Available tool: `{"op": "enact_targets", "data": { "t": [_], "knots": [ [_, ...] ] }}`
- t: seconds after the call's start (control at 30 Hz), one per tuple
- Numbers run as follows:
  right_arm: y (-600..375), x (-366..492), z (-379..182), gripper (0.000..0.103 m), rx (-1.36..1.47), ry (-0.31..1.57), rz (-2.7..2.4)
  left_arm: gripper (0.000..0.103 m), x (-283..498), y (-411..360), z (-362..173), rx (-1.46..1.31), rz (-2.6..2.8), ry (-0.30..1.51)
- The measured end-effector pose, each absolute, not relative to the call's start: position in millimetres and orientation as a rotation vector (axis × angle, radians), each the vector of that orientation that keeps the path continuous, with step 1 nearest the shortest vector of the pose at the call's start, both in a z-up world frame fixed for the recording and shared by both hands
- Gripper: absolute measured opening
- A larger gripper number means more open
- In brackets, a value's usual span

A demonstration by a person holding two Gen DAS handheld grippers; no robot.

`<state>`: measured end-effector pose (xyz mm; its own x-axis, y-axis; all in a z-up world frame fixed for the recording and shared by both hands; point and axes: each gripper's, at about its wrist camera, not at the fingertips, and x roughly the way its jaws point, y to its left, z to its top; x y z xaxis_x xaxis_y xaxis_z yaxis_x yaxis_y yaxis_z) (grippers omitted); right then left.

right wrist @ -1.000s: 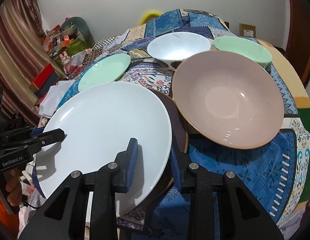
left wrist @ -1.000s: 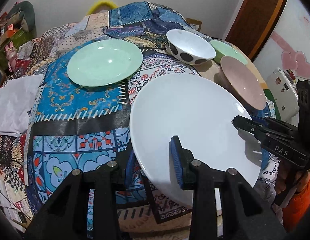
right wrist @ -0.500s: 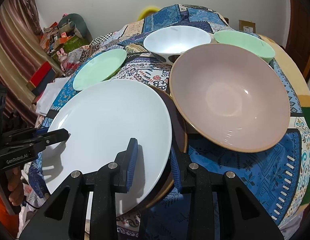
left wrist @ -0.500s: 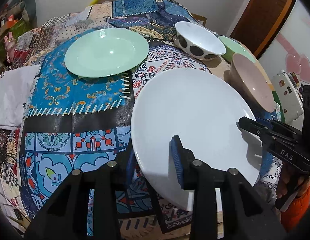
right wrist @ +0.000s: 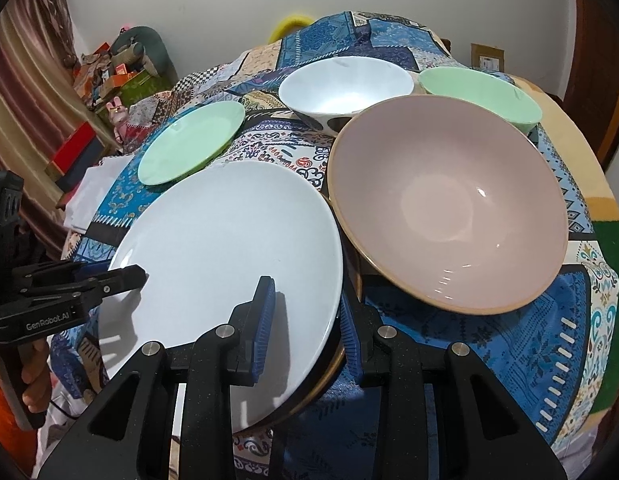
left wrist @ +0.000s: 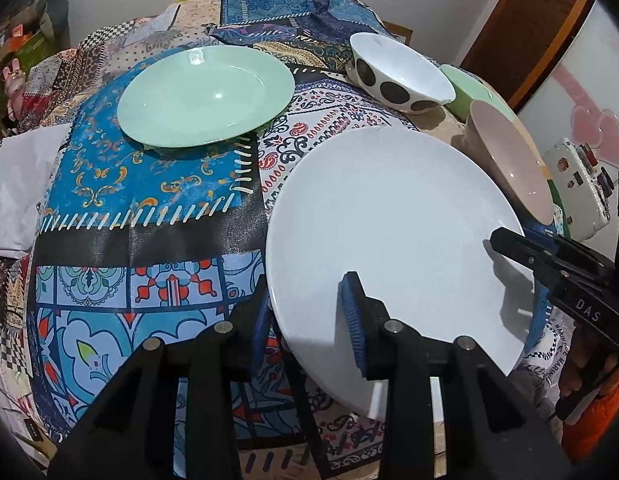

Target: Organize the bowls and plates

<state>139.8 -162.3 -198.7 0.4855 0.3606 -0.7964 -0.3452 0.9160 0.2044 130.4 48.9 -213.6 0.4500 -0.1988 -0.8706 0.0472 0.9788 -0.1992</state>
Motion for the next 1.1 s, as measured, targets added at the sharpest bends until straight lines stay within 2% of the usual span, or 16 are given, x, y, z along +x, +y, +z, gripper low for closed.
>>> {"op": "enact_targets", "data": {
  "t": [0.8, 1.0, 1.1],
  "knots": [
    [-165, 133, -190, 0.030, -0.025, 0.941, 0.412, 0.034, 128, 39, -212, -0.098, -0.142, 1.077],
    [-161, 131, -182, 0.030, -0.019, 0.923, 0.432, 0.035, 118, 49, -189, -0.068, -0.109, 1.005],
    [-159, 131, -174, 0.030, -0.014, 0.904, 0.444, 0.040, 115, 59, -171, -0.071, -0.082, 0.961]
  ]
}}
